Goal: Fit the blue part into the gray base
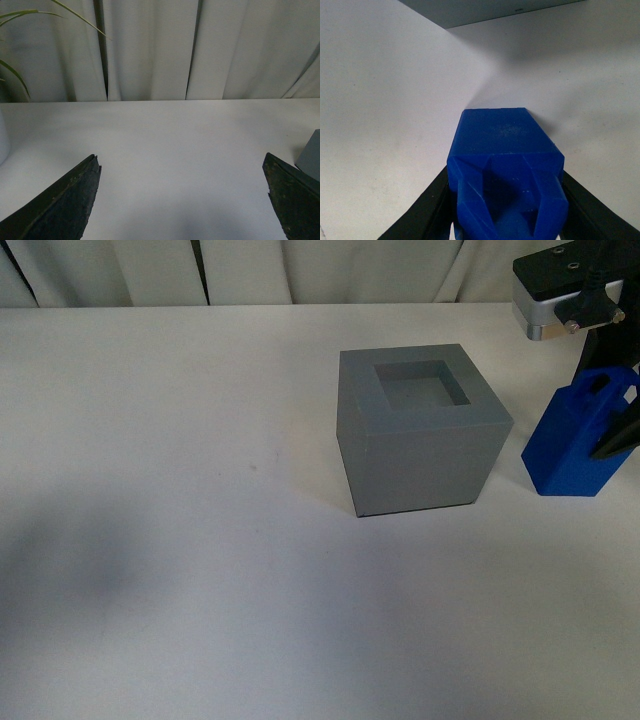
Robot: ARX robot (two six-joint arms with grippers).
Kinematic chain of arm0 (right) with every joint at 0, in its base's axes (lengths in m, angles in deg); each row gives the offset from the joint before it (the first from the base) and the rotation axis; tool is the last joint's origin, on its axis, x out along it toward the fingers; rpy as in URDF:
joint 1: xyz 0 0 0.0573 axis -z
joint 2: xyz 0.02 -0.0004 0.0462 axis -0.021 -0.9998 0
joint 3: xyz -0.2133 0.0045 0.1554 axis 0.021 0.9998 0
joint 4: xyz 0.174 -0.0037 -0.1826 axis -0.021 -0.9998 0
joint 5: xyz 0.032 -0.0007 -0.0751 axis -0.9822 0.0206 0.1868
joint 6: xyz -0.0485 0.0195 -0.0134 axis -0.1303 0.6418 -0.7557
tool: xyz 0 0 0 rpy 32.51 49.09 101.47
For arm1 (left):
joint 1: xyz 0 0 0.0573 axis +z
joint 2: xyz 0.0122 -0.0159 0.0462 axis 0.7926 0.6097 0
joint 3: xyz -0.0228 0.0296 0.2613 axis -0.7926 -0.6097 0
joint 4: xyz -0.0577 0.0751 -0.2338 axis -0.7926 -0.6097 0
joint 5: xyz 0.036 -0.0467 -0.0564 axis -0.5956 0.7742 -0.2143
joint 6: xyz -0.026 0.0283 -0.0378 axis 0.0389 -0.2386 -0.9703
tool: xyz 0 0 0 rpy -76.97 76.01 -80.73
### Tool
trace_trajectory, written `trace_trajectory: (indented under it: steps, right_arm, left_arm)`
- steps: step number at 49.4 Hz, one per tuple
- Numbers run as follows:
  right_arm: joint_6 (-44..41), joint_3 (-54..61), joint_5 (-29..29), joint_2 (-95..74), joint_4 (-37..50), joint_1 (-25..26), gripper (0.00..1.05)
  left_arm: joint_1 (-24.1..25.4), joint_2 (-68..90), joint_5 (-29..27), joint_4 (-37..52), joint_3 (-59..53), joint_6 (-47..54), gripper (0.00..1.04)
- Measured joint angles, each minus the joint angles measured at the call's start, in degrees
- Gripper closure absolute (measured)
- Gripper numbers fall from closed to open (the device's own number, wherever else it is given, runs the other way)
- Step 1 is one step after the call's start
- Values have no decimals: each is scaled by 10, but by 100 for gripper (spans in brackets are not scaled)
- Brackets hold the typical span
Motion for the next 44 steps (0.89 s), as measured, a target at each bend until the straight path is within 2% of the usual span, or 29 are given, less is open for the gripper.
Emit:
trace_trajectory:
  steps: [20,30,44]
  right_arm:
    - [-1,-92,-40,25,-84,1,59]
    - [-1,-166,-64,29,-135,-36,59]
    - [5,-222,-71,20,-155,-94,59]
  left_arm:
    - [0,0,0,0,0,0,6]
    - [0,0,0,0,0,0,6]
    - [0,0,0,0,0,0,6]
